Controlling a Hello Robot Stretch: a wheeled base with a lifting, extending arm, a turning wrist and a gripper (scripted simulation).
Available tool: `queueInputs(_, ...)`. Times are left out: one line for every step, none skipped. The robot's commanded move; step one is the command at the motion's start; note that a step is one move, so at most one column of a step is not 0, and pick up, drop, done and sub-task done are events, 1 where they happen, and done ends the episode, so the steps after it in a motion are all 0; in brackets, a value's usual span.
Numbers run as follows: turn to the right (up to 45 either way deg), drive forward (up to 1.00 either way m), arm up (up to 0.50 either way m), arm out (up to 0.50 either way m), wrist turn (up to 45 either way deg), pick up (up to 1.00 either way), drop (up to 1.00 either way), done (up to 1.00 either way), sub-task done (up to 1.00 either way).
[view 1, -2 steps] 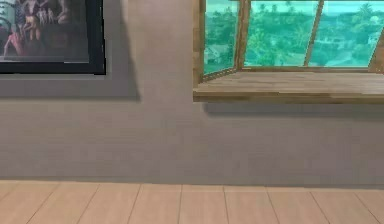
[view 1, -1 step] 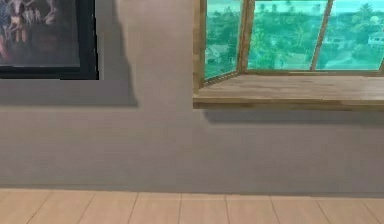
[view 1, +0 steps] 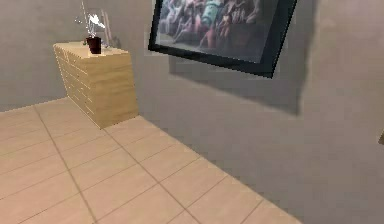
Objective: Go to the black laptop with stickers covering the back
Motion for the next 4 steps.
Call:
queueInputs(-6.0, 0.0, 0.0, 0.0, 0.0, 0.0, 0.0, 0.0, 0.0)
queueInputs(0.0, 0.35, 0.0, 0.0, 0.0, 0.0, 0.0, 0.0, 0.0)
queueInputs(-45.0, 0.0, 0.0, 0.0, 0.0, 0.0, 0.0, 0.0, 0.0)
queueInputs(-3.0, 0.0, 0.0, 0.0, 0.0, 0.0, 0.0, 0.0, 0.0)
